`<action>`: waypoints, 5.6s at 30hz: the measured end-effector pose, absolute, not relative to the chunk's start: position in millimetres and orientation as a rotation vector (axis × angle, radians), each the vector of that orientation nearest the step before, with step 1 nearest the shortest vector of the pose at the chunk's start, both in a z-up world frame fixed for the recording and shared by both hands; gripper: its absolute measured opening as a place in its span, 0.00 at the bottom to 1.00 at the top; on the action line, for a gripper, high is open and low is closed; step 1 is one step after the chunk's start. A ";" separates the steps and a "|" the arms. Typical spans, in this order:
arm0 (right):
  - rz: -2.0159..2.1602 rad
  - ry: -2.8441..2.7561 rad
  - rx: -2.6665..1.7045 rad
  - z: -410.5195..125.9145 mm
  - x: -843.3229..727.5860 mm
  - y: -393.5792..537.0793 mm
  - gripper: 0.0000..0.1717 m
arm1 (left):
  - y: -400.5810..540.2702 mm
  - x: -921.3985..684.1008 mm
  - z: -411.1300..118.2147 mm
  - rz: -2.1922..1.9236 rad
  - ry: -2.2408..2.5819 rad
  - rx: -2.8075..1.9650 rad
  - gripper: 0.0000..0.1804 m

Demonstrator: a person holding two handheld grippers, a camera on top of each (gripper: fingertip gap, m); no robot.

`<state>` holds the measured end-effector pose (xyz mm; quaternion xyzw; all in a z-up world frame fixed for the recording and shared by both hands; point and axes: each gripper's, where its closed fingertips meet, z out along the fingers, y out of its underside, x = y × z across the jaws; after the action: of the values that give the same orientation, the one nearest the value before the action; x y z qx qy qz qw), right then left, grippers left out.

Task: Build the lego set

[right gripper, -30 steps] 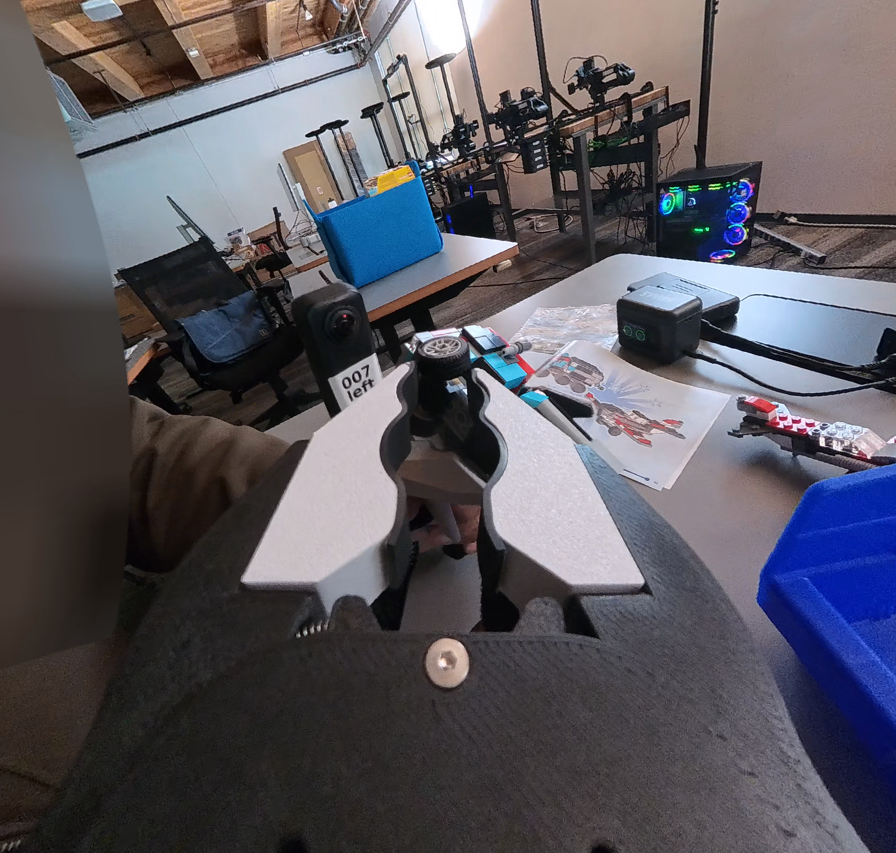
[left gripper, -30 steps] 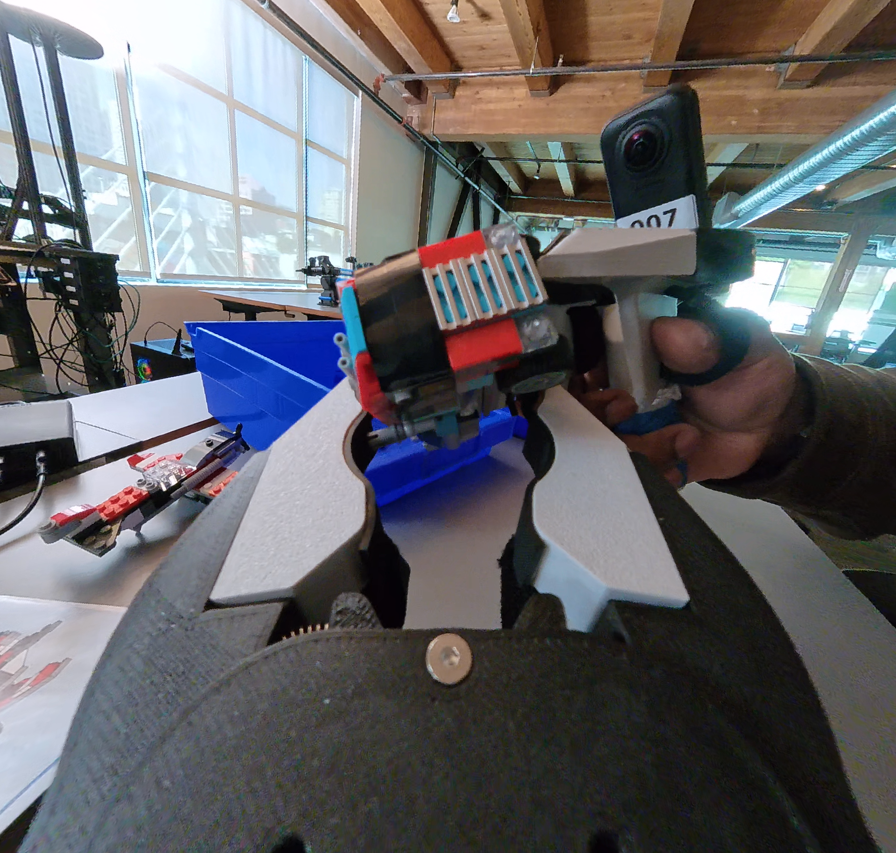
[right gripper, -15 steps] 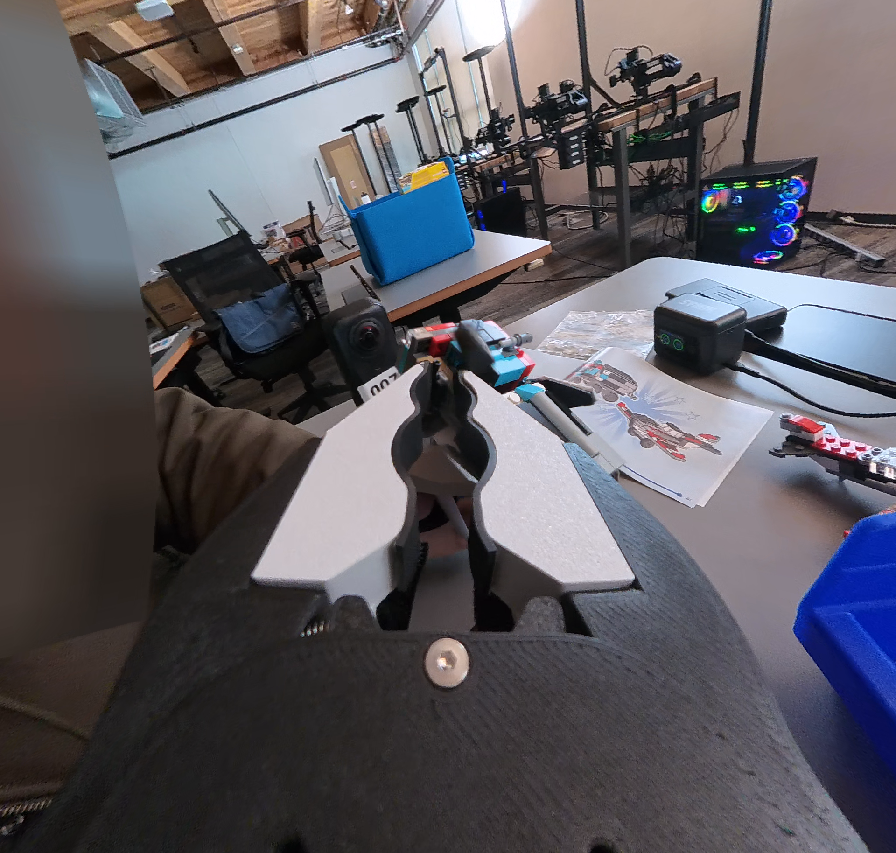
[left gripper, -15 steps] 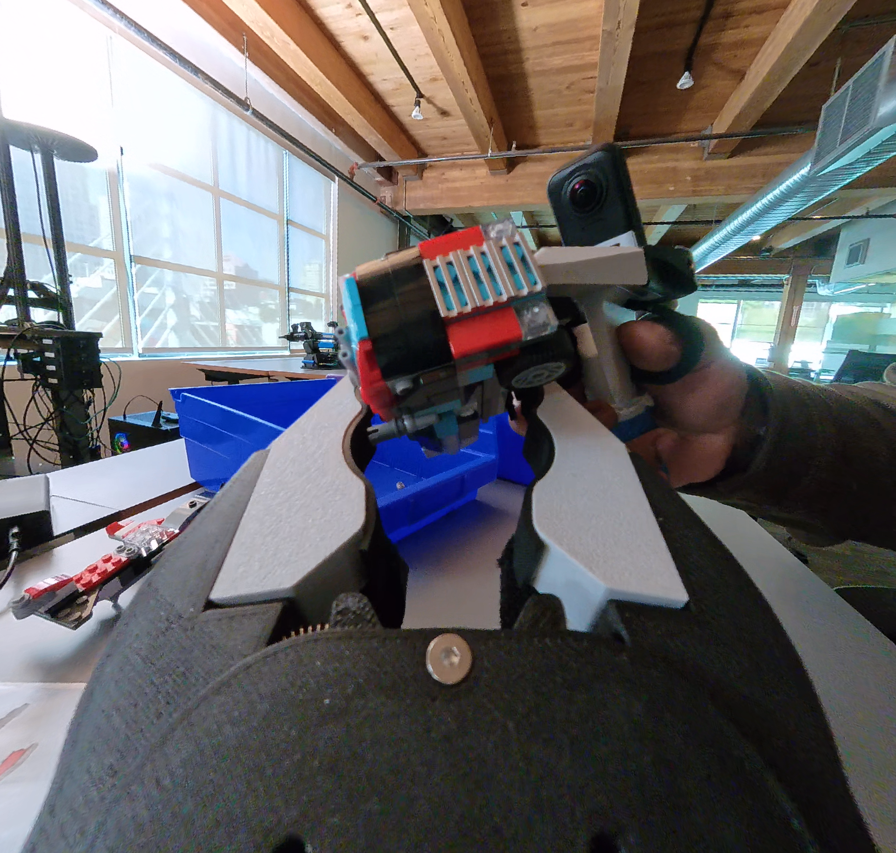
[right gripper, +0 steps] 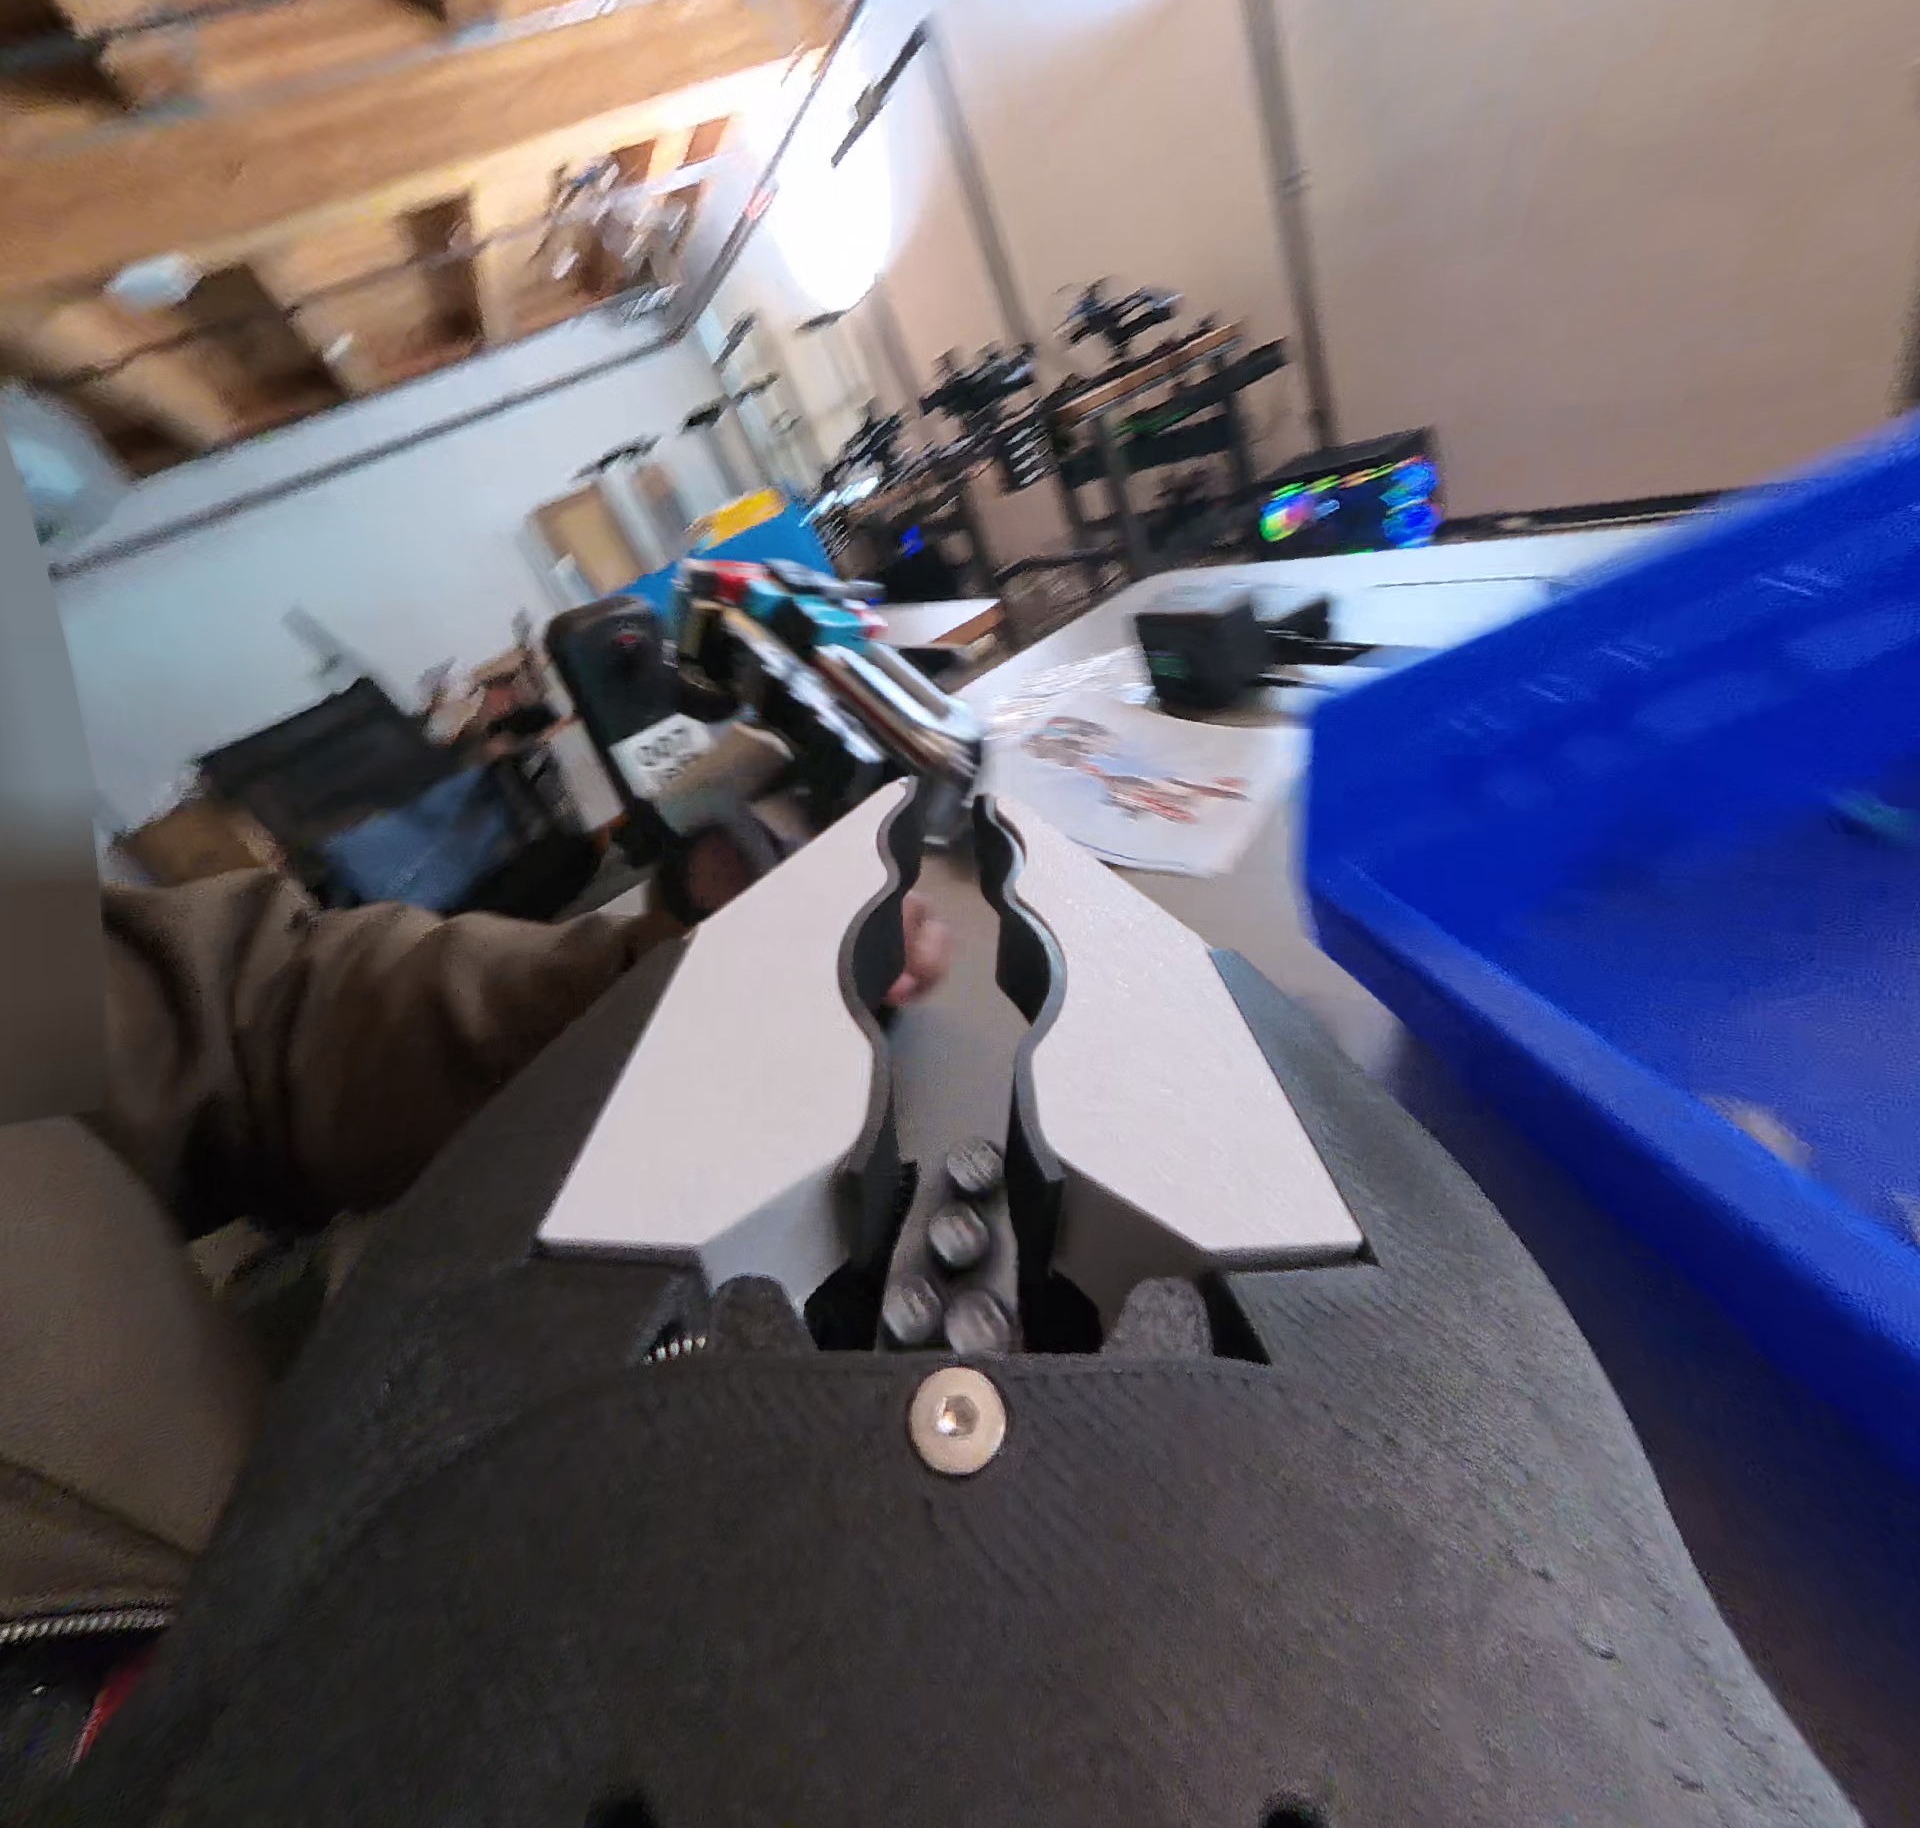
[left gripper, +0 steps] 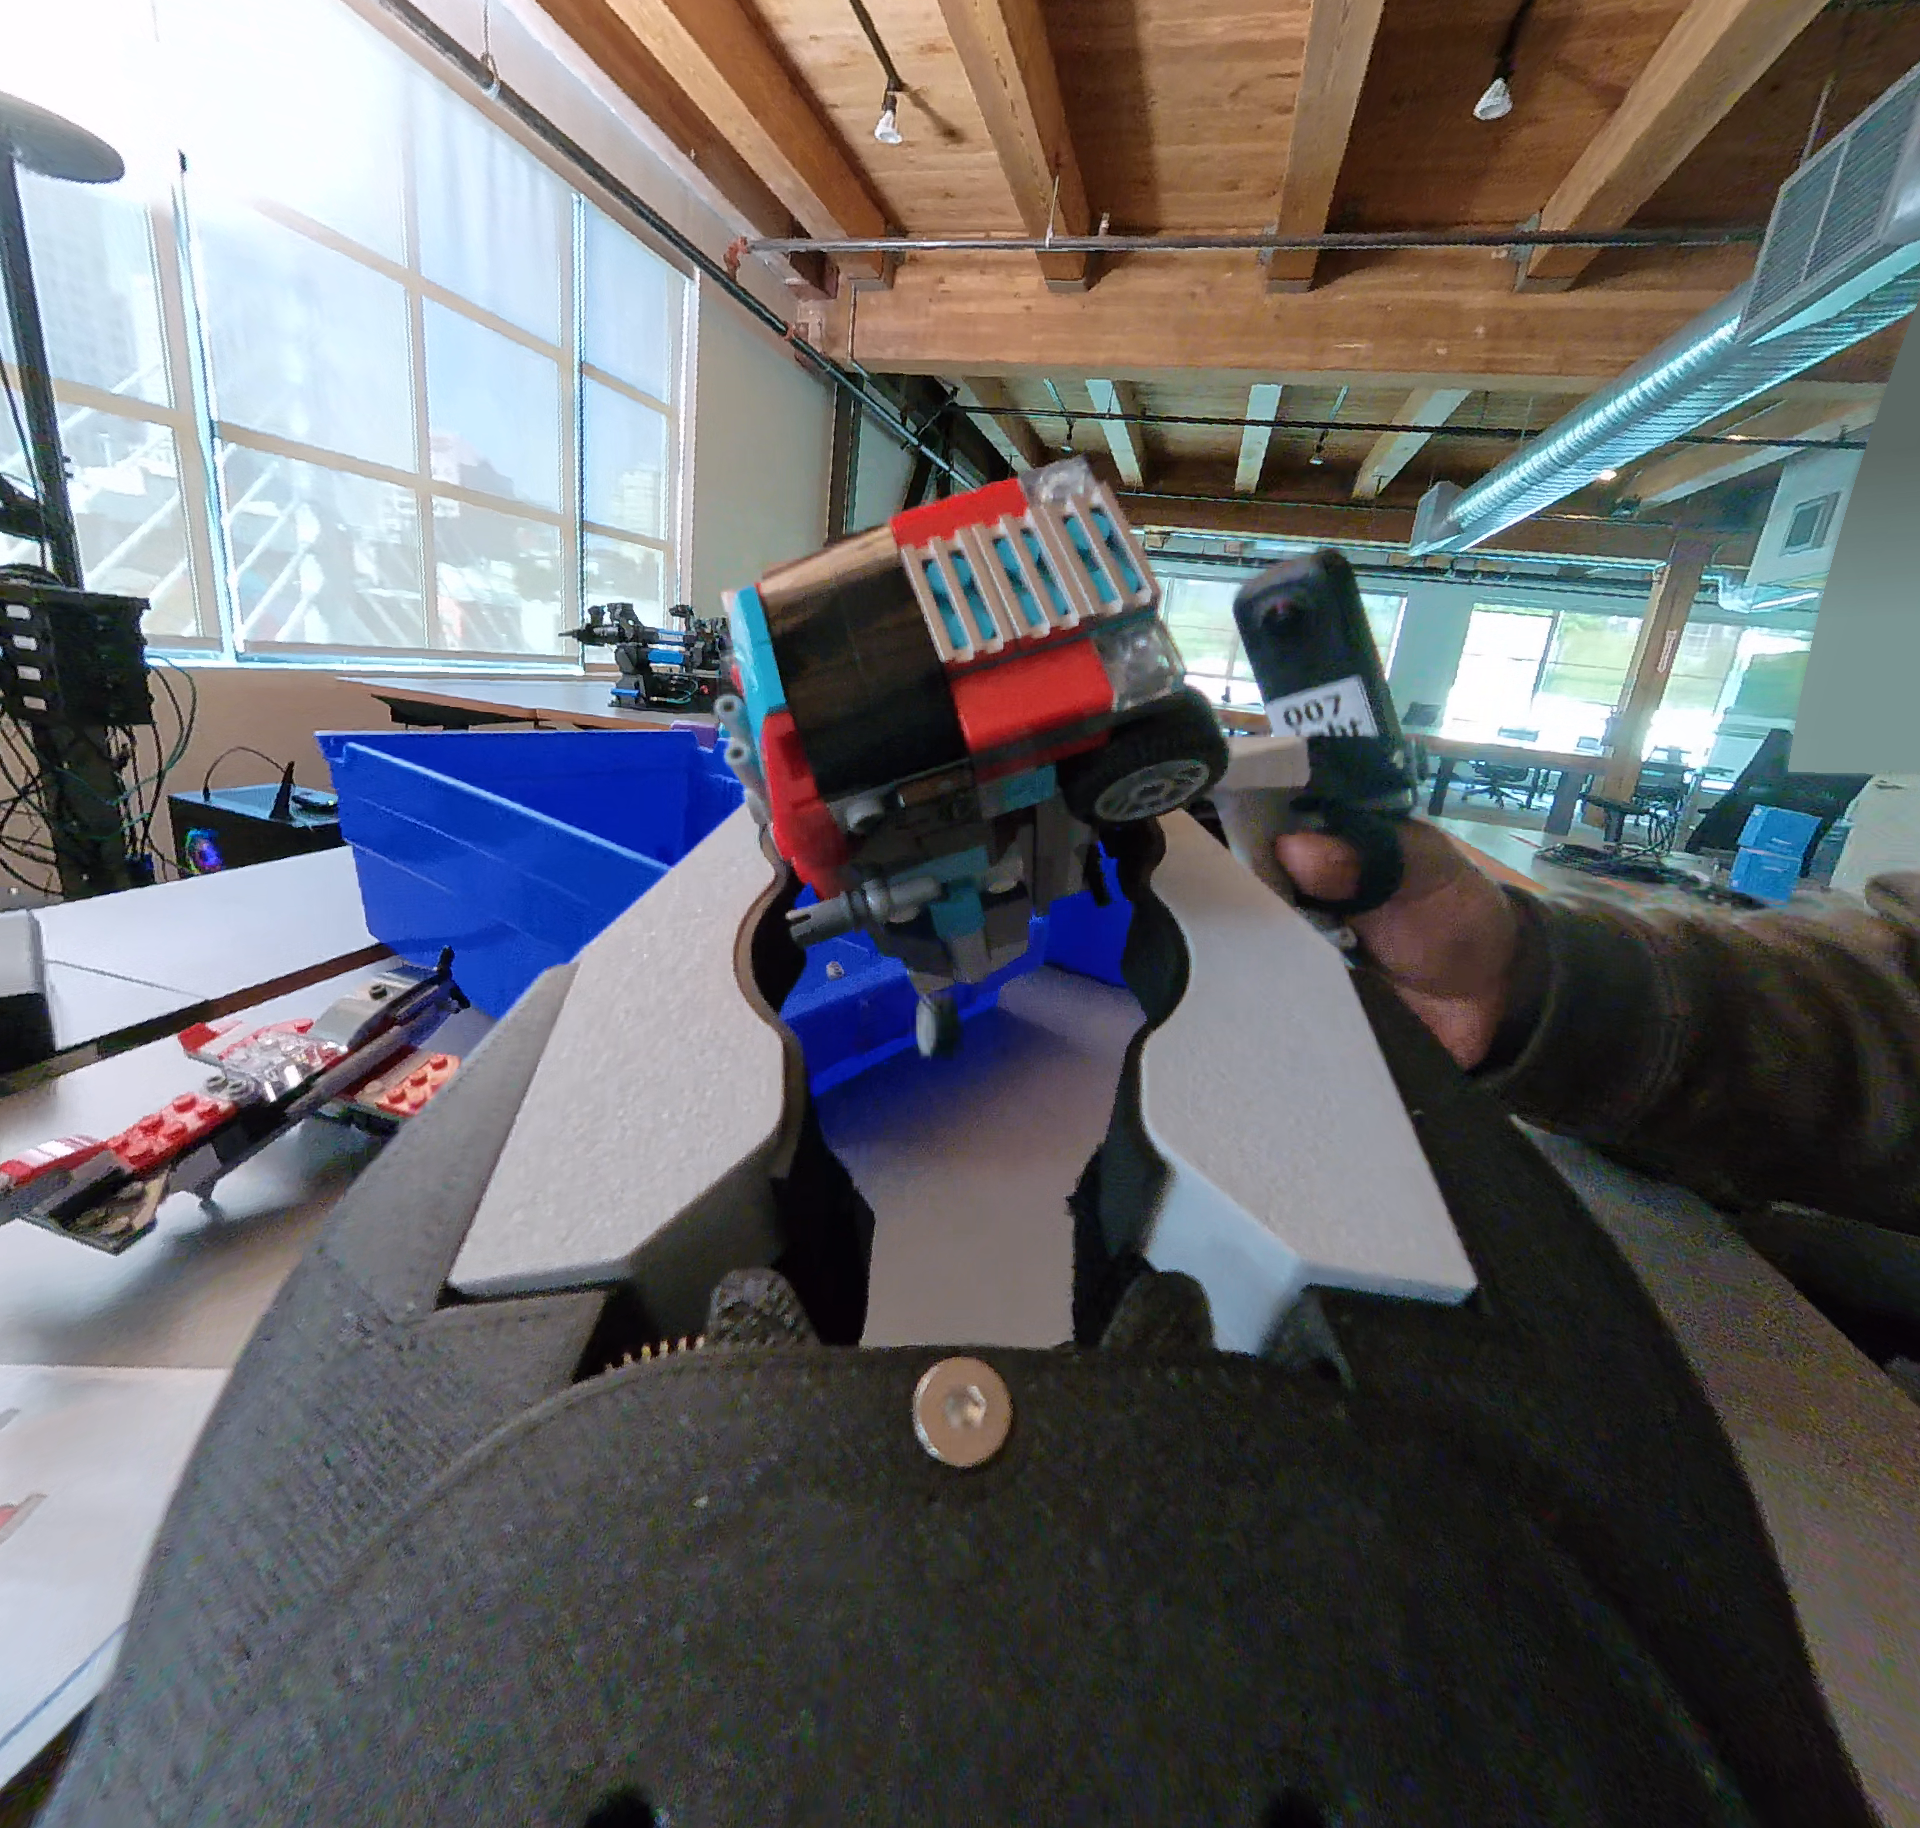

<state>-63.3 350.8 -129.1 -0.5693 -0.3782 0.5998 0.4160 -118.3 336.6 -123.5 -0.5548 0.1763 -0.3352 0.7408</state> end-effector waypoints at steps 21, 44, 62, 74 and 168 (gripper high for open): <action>1.118 -1.198 -1.855 -225.6 55.6 359.2 0.12 | 339.5 -122.0 -126.7 -0.807 0.345 -1.234 0.34; 0.583 -1.553 -1.877 -270.7 60.2 343.9 0.19 | 290.0 -133.1 -119.7 -0.777 0.267 -1.223 0.34; 0.639 -1.614 -1.738 -249.3 17.8 326.3 0.11 | 292.0 -133.9 -121.0 -0.803 0.246 -1.237 0.34; 0.688 -1.526 -1.792 -250.0 34.6 333.1 0.13 | 292.9 -134.8 -121.3 -0.823 0.234 -1.242 0.34; 1.329 -1.134 -1.582 -188.9 -102.8 378.4 0.13 | 324.6 -172.8 -172.6 -1.092 -0.063 -1.588 0.34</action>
<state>-102.8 378.4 -188.9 -0.6203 -0.4446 0.5210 0.3823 -172.8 324.6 -172.6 -0.6765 -0.0269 -0.4653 0.5702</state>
